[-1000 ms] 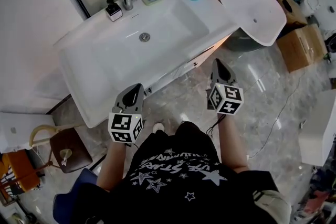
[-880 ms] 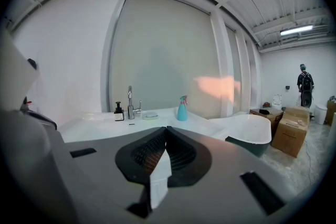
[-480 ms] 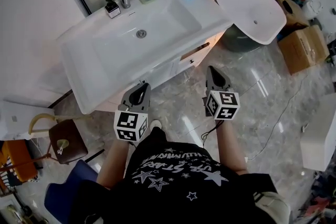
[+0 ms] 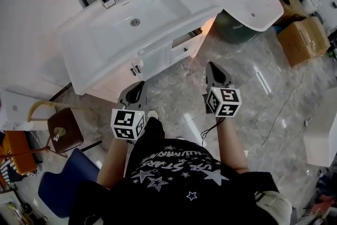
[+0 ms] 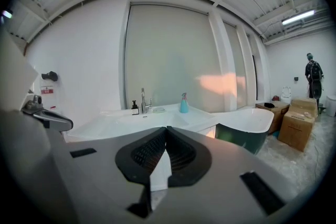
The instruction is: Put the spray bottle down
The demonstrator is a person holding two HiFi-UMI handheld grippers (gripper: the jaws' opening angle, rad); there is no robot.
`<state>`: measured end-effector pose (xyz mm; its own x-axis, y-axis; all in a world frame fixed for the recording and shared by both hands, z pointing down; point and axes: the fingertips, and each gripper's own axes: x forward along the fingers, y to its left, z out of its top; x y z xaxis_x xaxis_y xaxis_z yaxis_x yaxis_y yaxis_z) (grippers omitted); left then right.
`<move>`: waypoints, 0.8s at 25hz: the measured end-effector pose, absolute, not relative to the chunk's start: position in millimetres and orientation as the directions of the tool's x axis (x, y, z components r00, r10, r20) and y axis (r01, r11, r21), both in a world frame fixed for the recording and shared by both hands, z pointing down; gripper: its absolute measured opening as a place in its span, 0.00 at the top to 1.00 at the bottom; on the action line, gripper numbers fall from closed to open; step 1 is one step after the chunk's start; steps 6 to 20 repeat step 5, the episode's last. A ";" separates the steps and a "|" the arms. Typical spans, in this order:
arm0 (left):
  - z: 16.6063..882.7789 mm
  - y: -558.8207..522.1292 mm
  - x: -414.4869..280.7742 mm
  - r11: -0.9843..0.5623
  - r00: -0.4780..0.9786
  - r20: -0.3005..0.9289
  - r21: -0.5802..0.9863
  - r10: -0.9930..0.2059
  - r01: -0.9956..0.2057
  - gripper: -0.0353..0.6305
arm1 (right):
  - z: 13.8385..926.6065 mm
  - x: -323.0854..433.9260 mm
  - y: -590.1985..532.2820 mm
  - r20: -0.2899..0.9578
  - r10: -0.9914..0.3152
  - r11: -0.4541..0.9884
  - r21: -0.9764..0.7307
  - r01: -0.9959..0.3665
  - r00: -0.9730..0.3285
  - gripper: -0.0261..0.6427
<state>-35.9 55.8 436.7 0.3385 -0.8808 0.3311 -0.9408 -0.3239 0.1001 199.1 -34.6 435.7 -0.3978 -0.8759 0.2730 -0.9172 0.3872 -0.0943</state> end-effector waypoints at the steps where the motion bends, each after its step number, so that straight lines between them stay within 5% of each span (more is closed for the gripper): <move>1: 436.6 65.0 -29.7 -0.326 0.340 0.330 0.101 -0.881 -0.940 0.92 | 436.3 204.5 -24.2 0.273 -0.874 0.390 -0.097 -0.916 -0.402 0.94; 20: 439.2 101.0 -4.4 -0.336 0.351 0.326 0.101 -0.878 -0.936 0.92 | 439.5 223.5 18.3 0.269 -0.869 0.403 -0.102 -0.910 -0.415 0.94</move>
